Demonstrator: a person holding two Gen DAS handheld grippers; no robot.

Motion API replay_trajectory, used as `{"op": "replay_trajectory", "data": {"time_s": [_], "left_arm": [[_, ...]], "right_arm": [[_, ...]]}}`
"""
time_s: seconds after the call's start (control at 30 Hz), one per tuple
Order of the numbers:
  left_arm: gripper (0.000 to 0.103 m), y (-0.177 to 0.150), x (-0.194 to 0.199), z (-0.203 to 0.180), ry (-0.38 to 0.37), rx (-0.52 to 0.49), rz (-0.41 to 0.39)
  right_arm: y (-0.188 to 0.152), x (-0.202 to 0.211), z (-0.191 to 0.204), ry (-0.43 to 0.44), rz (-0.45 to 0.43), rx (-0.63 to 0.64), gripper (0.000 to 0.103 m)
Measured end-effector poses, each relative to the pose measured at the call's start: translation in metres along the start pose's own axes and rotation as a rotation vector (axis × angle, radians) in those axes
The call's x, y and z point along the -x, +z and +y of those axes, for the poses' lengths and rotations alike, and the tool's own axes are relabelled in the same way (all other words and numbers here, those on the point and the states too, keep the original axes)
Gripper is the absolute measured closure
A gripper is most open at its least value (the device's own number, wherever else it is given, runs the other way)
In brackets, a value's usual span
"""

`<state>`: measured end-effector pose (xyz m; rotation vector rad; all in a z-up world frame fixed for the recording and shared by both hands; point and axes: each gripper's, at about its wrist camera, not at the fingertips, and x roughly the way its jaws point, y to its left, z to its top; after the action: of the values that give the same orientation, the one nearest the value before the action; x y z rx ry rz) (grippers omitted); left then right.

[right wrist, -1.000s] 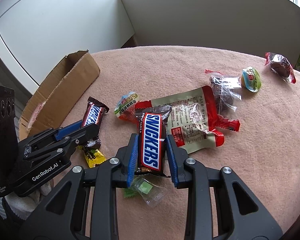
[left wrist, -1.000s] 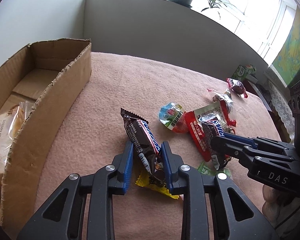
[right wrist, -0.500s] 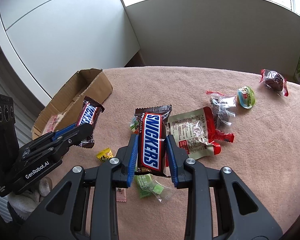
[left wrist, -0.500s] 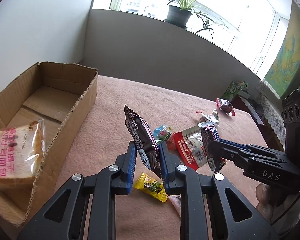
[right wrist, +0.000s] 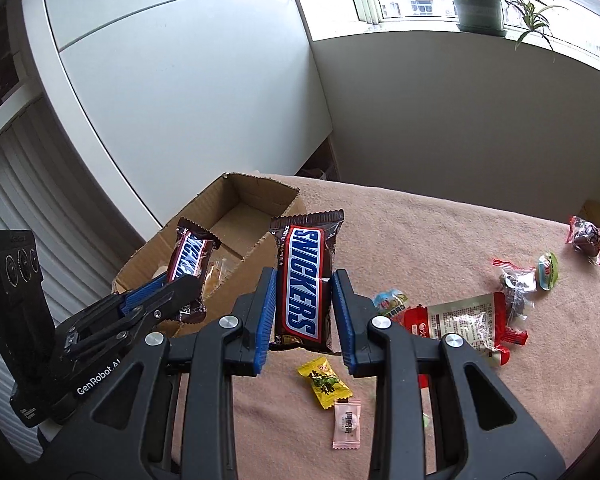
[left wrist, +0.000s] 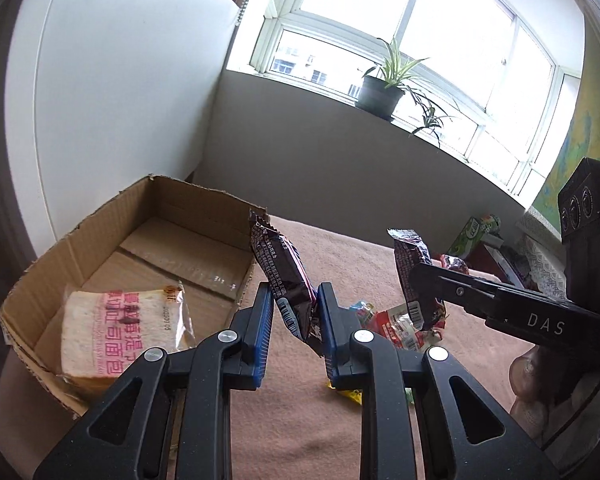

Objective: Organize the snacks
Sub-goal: 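Carry both Snickers bars into the cardboard box with both grippers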

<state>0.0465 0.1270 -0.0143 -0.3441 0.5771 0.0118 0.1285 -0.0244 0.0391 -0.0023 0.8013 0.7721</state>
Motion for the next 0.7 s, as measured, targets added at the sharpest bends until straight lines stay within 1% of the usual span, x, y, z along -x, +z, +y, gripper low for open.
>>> {"op": "replay_trajectory", "data": {"time_s": [0.3,0.37,0.5,0.6,0.7], "left_arm": [[0.083,-0.001,0.013,0.054,0.071,0.061,-0.025],[0.083,-0.001,0.017,0.063,0.074,0.073,-0.030],[0.083,-0.002,0.018,0.078,0.105,0.084,-0.034],[0.082,-0.003,0.018,0.090,0.106,0.109,-0.025],[0.082,-0.002,0.019,0.097,0.113,0.126,-0.020]], "right_arm": [[0.024,-0.051,0.045,0.019,0.034,0.028,0.074],[0.027,-0.064,0.052,0.015,0.046,0.031,0.074],[0.031,-0.086,0.061,0.013,0.067,0.029,0.074],[0.032,-0.102,0.068,0.030,0.090,0.027,0.074],[0.031,-0.111,0.073,0.019,0.093,0.020,0.074]]}}
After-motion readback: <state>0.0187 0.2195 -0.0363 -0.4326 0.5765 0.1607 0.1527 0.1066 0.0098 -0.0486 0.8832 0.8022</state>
